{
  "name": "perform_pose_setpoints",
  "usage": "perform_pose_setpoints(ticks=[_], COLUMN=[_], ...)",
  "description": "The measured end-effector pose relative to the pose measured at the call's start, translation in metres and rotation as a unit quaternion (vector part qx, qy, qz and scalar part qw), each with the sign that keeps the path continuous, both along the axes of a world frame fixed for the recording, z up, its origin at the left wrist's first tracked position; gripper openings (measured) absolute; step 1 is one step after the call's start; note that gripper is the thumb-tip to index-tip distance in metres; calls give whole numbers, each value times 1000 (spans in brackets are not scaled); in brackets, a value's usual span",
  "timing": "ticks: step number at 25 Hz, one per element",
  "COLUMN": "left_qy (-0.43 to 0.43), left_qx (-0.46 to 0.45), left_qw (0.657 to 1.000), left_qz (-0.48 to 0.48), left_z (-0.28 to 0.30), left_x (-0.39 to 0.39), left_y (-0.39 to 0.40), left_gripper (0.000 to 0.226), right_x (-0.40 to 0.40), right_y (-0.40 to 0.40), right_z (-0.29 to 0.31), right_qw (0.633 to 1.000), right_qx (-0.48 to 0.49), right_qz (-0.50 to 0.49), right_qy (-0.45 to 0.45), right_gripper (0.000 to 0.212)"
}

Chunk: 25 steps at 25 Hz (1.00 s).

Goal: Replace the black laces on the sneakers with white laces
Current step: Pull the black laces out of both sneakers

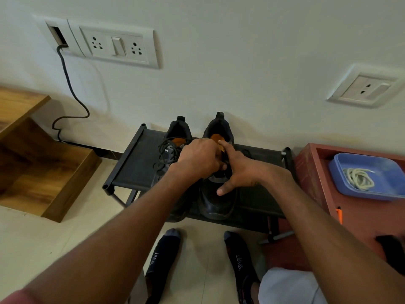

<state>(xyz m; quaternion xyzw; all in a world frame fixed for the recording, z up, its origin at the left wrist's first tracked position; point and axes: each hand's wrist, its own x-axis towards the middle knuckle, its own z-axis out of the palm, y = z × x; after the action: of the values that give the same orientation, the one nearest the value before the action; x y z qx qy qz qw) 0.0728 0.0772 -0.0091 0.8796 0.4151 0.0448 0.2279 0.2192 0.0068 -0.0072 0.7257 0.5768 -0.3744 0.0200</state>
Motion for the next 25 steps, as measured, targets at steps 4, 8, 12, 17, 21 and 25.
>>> perform_pose_setpoints(ticks=[4, 8, 12, 17, 21, 25], left_qy=[-5, -178, -176, -73, 53, 89], left_qx=[-85, -292, -306, -102, 9, 35], left_qw=[996, 916, 895, 982, 994, 992], left_qz=[24, 207, 273, 144, 91, 83], left_z=[-3, 5, 15, 14, 17, 17], left_x=[2, -8, -23, -21, -5, 5], left_y=[1, -5, -12, -41, -45, -26], left_gripper=[13, 7, 17, 24, 29, 21], right_x=[-2, -8, -17, -18, -14, -7], right_y=[-5, -13, -26, -35, -47, -41], right_z=[-1, -3, -2, 3, -1, -1], right_qw=[1000, 998, 996, 997, 996, 997], right_qx=[13, 37, 65, 69, 73, 55], right_qz=[-17, -49, -69, -40, -44, -26], right_qy=[1, 5, 2, -23, -29, -40], right_gripper=[154, 153, 152, 143, 142, 145])
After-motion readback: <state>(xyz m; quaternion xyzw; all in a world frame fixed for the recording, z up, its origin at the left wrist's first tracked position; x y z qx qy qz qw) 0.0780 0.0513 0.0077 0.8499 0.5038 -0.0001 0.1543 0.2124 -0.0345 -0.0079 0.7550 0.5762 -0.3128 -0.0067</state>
